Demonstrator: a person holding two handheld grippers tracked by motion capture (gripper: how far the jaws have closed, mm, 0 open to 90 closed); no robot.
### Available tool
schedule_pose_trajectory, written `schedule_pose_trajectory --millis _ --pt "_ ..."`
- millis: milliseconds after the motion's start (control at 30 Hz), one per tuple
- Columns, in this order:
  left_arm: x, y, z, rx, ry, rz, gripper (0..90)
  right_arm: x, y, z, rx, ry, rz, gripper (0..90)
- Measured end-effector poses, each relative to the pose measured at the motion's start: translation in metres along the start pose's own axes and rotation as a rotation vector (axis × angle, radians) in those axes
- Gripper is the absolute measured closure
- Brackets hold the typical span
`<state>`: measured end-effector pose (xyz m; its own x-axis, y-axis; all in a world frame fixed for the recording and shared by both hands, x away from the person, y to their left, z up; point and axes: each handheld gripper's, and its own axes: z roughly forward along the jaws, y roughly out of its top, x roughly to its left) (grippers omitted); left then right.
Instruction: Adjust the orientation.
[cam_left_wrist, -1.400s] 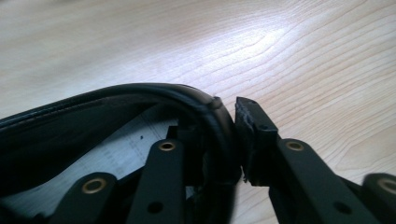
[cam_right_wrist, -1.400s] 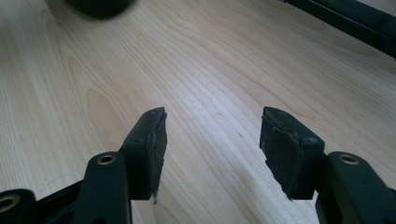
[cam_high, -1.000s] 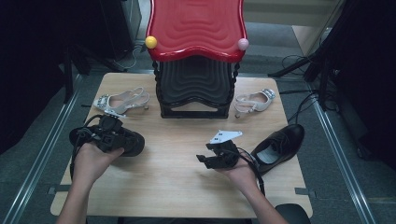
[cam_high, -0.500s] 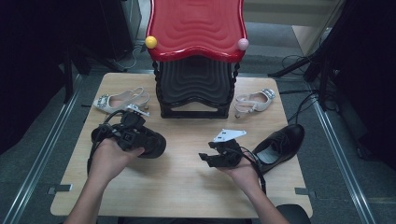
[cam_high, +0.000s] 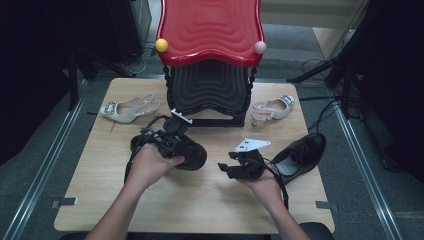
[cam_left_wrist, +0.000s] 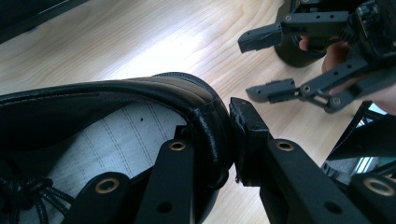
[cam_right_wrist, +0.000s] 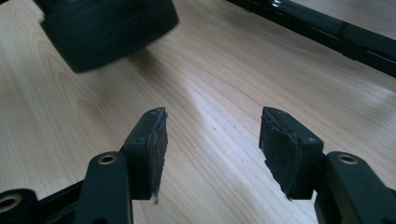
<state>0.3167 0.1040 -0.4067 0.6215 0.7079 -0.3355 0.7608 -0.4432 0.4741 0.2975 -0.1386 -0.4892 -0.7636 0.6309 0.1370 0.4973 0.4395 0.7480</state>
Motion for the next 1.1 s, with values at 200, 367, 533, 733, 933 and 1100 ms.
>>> schedule_pose_trajectory --millis 200,367,533,733,933,1100 --pt "-0.009 0.008 0.026 0.010 -0.053 0.012 78.9 -0.003 -0.005 -0.008 -0.021 -0.010 0.035 42.8" --pt "-0.007 0.009 0.050 0.034 -0.079 0.008 77.9 -0.005 -0.010 -0.014 -0.029 -0.029 0.057 43.4" --pt "-0.008 0.008 0.069 0.056 -0.076 0.014 76.1 -0.005 -0.013 -0.018 -0.035 -0.035 0.066 44.5" --pt "-0.010 0.006 0.084 0.068 -0.063 0.031 74.0 -0.004 -0.016 -0.019 -0.031 -0.038 0.065 46.7" --pt "-0.006 0.005 0.081 0.037 -0.077 0.046 69.8 -0.005 -0.017 -0.023 -0.040 -0.034 0.076 50.2" --pt "-0.003 -0.001 0.066 -0.003 -0.079 0.062 58.9 -0.007 -0.018 -0.024 -0.043 -0.030 0.082 55.3"
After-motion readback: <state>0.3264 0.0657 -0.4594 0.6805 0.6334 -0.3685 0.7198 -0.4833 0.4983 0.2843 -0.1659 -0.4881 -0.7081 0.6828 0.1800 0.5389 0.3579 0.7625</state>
